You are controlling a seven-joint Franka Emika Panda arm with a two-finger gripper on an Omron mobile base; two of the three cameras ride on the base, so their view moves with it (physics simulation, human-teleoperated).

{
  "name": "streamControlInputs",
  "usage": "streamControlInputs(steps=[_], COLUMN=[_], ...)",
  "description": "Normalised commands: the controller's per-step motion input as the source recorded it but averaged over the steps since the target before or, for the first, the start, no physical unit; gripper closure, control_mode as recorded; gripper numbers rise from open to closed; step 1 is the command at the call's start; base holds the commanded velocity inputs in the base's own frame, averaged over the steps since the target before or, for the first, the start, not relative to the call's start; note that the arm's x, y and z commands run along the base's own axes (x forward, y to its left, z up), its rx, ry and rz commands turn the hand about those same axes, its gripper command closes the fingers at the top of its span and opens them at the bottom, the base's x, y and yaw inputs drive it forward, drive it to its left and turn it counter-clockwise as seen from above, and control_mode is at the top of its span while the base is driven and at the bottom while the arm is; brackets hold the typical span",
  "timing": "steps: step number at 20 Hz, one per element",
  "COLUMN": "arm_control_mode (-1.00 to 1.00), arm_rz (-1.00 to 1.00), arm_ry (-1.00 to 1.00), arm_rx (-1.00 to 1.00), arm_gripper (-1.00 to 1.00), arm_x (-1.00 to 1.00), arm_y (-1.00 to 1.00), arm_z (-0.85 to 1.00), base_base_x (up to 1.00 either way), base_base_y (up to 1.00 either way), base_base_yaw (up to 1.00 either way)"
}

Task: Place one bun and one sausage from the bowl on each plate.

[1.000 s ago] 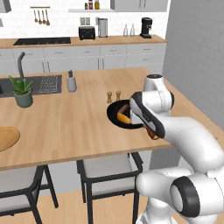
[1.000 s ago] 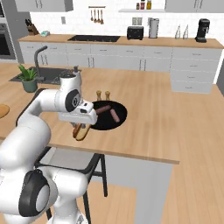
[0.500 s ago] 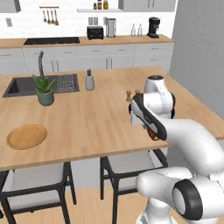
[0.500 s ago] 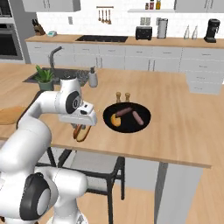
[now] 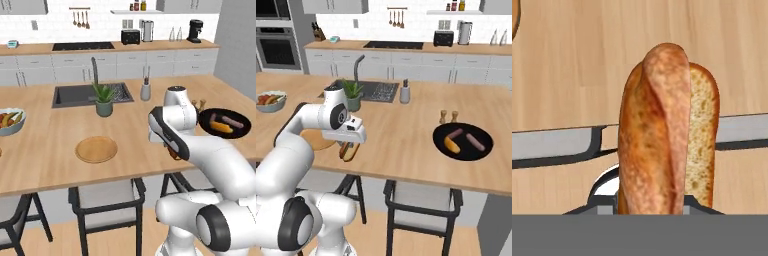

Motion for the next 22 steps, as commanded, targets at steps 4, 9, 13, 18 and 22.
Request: streamControlInputs(steps=[4,9,13,18,22], arm_control_mode=[1.00,1.00,1.00,1.00,1.00], arm_rz=[0.00,0.00,0.00,0.00,0.00], arm_ry=[0.00,0.00,0.00,0.00,0.00], arm_rx=[0.00,0.00,0.00,0.00,0.00], arm_gripper=[1.00,1.00,1.00,1.00,1.00], arm_x=[0.00,0.00,0.00,0.00,0.00], arm_y=[0.00,0.00,0.00,0.00,0.00], arm_z=[0.00,0.00,0.00,0.00,0.00], base_base_x=[0.39,0.40,0.07,0.59,0.98], base_base_y=[1.00,1.00,0.26,0.00,0.00], base_base_yaw=[0.00,0.00,0.01,0.01,0.01])
